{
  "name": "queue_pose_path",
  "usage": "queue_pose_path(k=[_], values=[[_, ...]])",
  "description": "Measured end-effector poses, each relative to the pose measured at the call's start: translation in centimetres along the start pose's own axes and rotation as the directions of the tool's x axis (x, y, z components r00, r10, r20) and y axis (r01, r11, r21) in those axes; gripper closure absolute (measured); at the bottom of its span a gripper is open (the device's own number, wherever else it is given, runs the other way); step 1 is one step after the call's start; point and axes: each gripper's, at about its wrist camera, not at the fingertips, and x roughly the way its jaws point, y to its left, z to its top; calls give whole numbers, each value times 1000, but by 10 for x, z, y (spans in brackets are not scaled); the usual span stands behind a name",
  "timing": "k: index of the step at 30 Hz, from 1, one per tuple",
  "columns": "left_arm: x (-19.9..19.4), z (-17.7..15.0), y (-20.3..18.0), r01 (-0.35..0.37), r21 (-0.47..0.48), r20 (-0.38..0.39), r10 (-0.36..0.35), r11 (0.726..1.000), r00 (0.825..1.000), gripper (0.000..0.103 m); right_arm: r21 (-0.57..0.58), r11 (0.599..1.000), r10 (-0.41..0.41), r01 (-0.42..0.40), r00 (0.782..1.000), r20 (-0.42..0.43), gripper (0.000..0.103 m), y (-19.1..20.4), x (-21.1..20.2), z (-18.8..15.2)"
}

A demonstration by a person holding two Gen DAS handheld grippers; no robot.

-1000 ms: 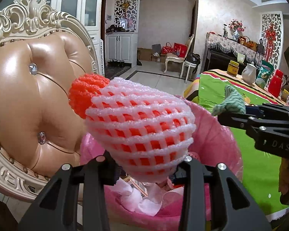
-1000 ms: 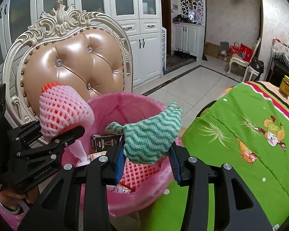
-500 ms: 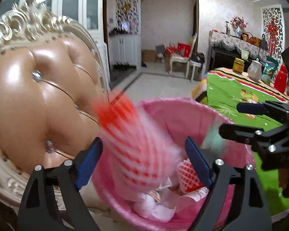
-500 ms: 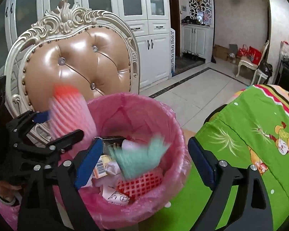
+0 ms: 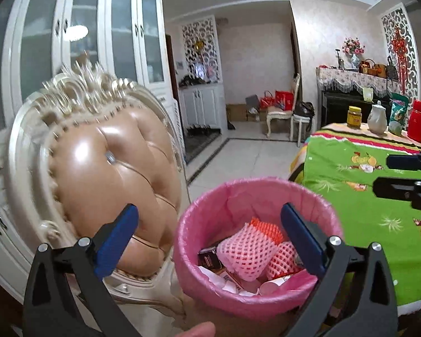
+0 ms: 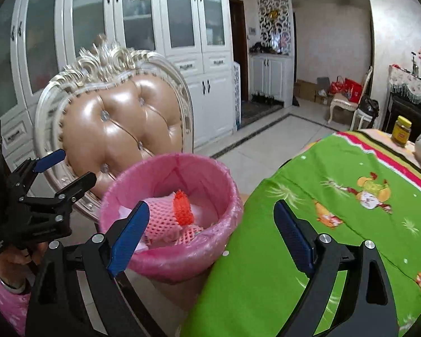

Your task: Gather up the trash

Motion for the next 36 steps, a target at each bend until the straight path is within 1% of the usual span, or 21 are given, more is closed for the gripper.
queue_pose_path(k=[5,10,12,15,17,20,22,24,27,32,36], values=[[-43,15,-11,-61,-3,37,61,998,997,5,-1,1000,14,-14,999,52,18,0,-46,-2],[-72,19,-24,-21,-41,42,23,999,999,5,-4,999,35,-34,997,72,18,-5,-67,-11],[-80,14,-31,-3,-57,21,4,998,1000,5,5,999,42,-43,997,68,18,-8,-70,-17],[-84,3,-38,13,-72,-30,-15,997,999,5,12,998,67,-68,996,50,18,-10,-69,-24],[-85,-6,-39,20,-97,-76,-27,995,997,5,-26,997,73,-72,997,30,18,-7,-65,-26],[-86,-21,-36,-12,-127,-117,-3,992,993,5,-86,995,53,-51,998,19,18,-4,-58,-32],[-86,-25,-34,-29,-131,-121,13,991,993,5,-85,995,50,-50,999,-3,18,-7,-49,-36],[-87,-27,-35,-45,-122,-121,31,992,992,5,-53,997,63,-64,998,-15,18,-12,-43,-39],[-89,-27,-36,-42,-106,-111,31,994,993,5,-21,996,89,-89,996,-5,18,-15,-42,-40],[-90,-28,-34,-18,-109,-109,6,994,994,5,-35,995,99,-98,995,9,18,-13,-44,-40],[-89,-30,-34,-18,-101,-106,7,995,994,5,-59,993,102,-101,995,-1,18,-7,-40,-42]])
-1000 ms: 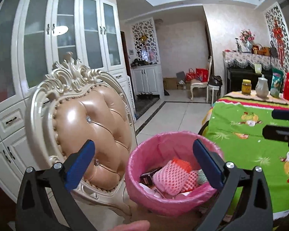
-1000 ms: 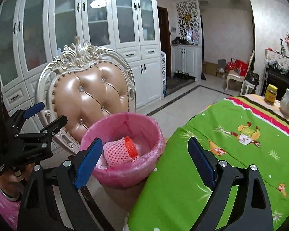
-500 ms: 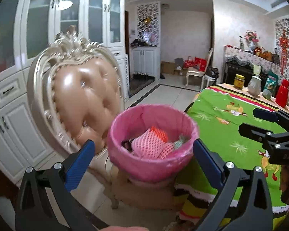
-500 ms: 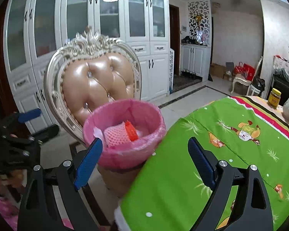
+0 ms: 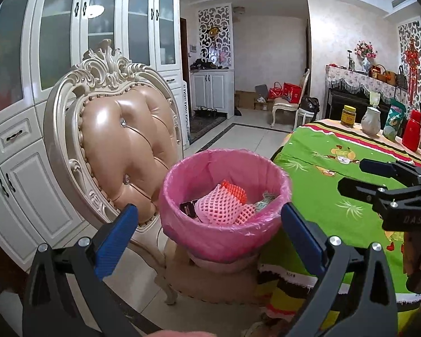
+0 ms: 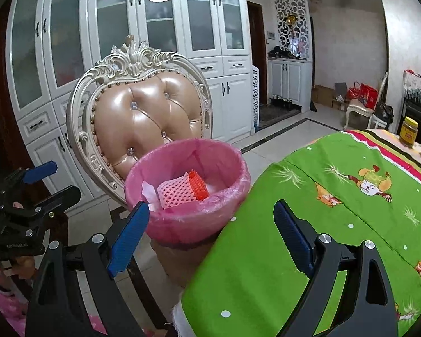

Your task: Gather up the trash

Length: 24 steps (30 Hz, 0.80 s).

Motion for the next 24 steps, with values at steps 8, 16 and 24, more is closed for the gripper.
queue_pose_path(k=[8,16,24], values=[[8,-3,-1,-2,3,-16,2,1000,1000,5,-21,1000,3,-3,1000,-12,18,4,4,-3],[18,-8,3,1,-19,-58,-2,1000,998,5,5,1000,-2,2,1000,-25,18,-3,9,-6],[22,-8,5,-7,-20,-68,5,1000,998,5,-2,1000,0,-1,999,-35,18,-1,12,-8]])
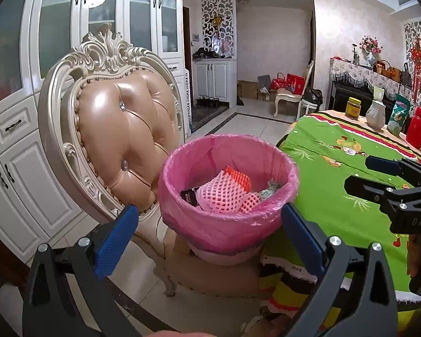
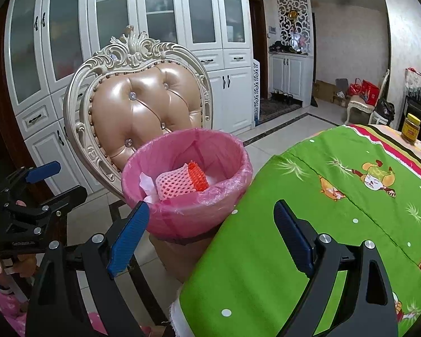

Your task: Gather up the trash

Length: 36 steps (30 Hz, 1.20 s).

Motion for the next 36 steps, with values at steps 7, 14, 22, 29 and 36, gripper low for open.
queue_pose_path(k=[7,14,22,29,36], values=[[5,-2,0,-3,-1,-15,3,1000,1000,5,-12,1000,0,0,1000,-12,18,4,4,-2],[4,-3,0,1,1,-15,-1,1000,1000,5,-10,1000,1,-1,1000,-7,18,4,4,-2],[3,-3,-2,4,9,-14,-4,1000,1000,5,-13,1000,-1,1,1000,-7,18,6,4,-2],[3,-4,-3,5,8,-14,-5,1000,1000,5,-10,1000,-1,1,1000,-4,18,6,4,-2],[3,-4,-3,4,9,-14,-4,1000,1000,5,-11,1000,-1,1,1000,-4,18,6,4,-2]])
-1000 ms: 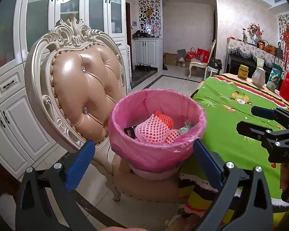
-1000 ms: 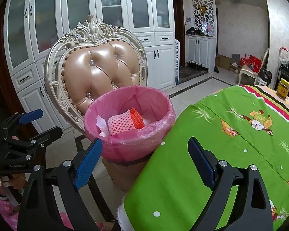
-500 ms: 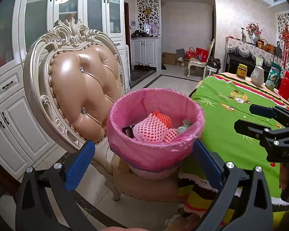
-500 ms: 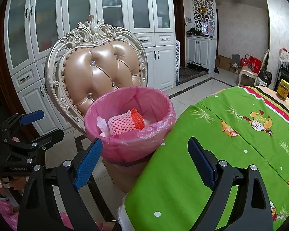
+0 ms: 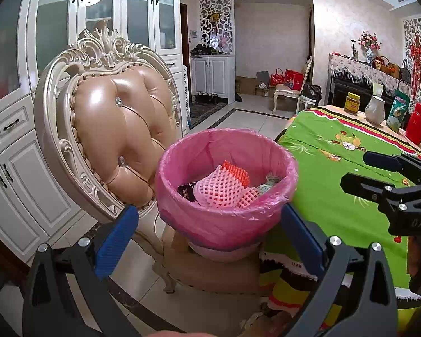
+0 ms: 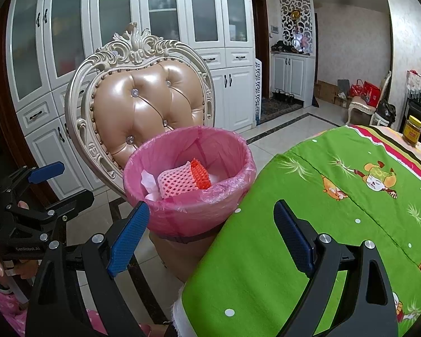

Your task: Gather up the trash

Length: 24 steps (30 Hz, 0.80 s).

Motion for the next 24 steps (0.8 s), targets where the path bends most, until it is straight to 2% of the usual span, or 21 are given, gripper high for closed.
queue_pose_path(k=[24], values=[[-1,1,2,5,0,-2,-5,1000,1000,5,0,1000,-1,1,1000,0,18,0,0,0]])
